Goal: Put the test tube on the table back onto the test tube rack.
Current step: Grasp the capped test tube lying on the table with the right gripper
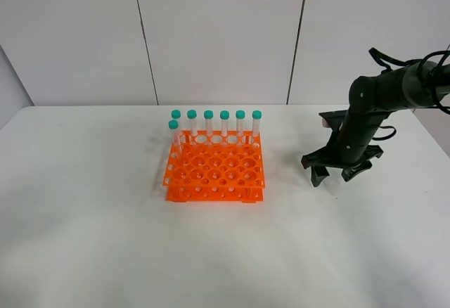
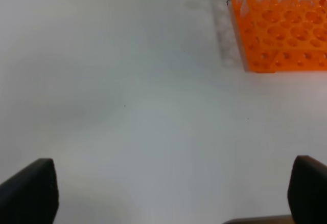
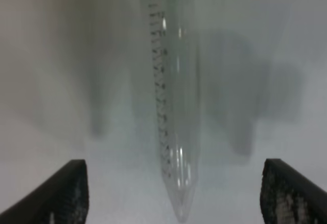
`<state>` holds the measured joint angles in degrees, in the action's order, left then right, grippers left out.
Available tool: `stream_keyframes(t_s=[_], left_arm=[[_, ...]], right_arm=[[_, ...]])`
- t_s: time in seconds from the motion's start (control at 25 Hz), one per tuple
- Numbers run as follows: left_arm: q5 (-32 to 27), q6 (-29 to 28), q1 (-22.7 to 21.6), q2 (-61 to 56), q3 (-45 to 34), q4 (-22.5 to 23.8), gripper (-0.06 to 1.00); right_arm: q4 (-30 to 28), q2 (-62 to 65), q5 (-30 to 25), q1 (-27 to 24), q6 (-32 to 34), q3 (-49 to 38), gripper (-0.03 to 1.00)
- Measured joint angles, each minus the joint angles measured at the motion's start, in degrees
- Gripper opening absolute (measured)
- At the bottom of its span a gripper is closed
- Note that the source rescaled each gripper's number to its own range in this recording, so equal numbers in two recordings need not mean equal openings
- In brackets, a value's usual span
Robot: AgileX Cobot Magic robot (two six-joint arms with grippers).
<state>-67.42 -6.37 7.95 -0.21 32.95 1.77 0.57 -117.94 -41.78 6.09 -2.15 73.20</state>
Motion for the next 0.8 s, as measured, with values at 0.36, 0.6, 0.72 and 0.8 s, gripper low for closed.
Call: stream_keyframes(t_s=[0.36, 0.6, 0.72, 0.8], left_arm=[[0.0, 0.0, 0.0, 0.0, 0.0, 0.0, 1.0], [0.0, 0.0, 0.0, 0.0, 0.0, 0.0, 1.0], [0.0, 0.0, 0.0, 0.0, 0.0, 0.0, 1.0], [0.0, 0.0, 0.0, 0.0, 0.0, 0.0, 1.0]], right_arm=[[-0.1, 0.0, 1.4, 0.0, 0.7, 0.0, 0.72], [-0.1, -1.8, 1.3, 0.0, 0.9, 0.0, 0.72], [-0.1, -2.1, 1.3, 0.0, 1.1, 0.0, 0.72], [-0.1, -2.1, 1.4, 0.0, 1.1, 0.0, 0.72]])
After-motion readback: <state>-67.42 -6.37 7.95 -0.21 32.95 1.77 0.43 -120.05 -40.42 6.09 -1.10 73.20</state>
